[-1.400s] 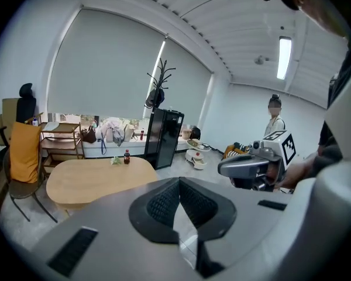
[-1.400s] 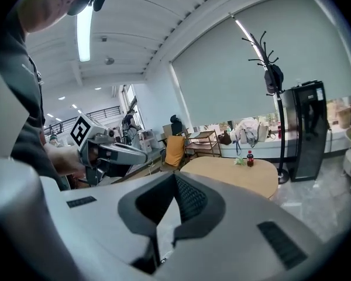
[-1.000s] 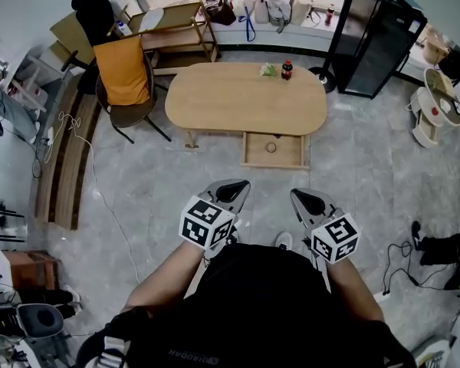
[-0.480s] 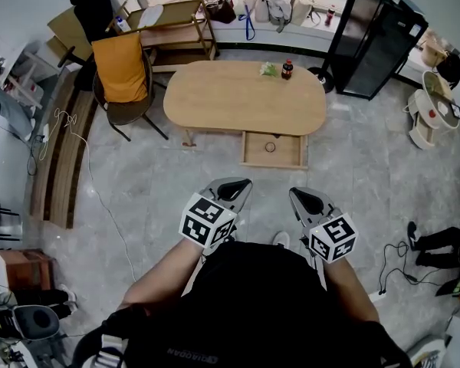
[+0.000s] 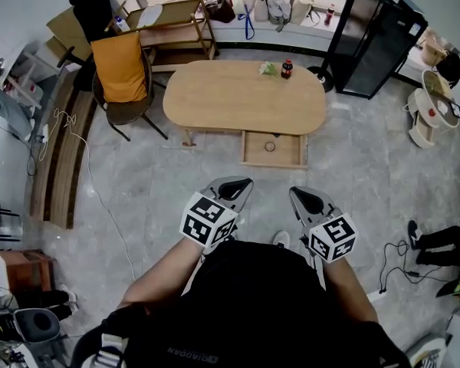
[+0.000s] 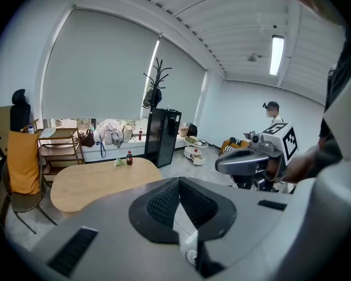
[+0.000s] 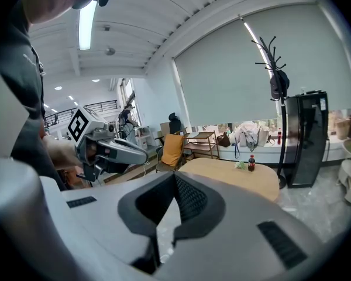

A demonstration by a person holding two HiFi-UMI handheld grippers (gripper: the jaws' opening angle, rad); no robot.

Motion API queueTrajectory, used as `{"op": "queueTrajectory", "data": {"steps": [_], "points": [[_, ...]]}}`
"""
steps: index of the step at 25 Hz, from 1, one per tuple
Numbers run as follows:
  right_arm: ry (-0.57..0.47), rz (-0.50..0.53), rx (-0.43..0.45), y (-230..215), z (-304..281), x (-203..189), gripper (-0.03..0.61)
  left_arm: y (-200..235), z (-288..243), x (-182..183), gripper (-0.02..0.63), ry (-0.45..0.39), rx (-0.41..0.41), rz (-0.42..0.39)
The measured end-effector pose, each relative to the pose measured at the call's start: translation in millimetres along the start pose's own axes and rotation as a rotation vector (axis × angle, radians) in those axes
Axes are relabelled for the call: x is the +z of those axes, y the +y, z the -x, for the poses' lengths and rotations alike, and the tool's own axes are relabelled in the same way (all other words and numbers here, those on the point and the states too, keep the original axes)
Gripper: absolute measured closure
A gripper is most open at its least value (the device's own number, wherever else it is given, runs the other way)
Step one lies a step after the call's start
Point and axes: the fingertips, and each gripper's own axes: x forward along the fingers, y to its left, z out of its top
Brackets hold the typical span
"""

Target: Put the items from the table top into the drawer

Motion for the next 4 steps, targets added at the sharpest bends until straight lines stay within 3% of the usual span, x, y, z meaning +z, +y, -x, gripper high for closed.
{"op": "queueTrajectory", "data": {"steps": [4], "points": [[0.000,-0.001,-0.002,-1.2,0.5,-0.9,0.575,-0.3,-1.1,1.0,0.609,-0.003,-0.001,0.000]]}}
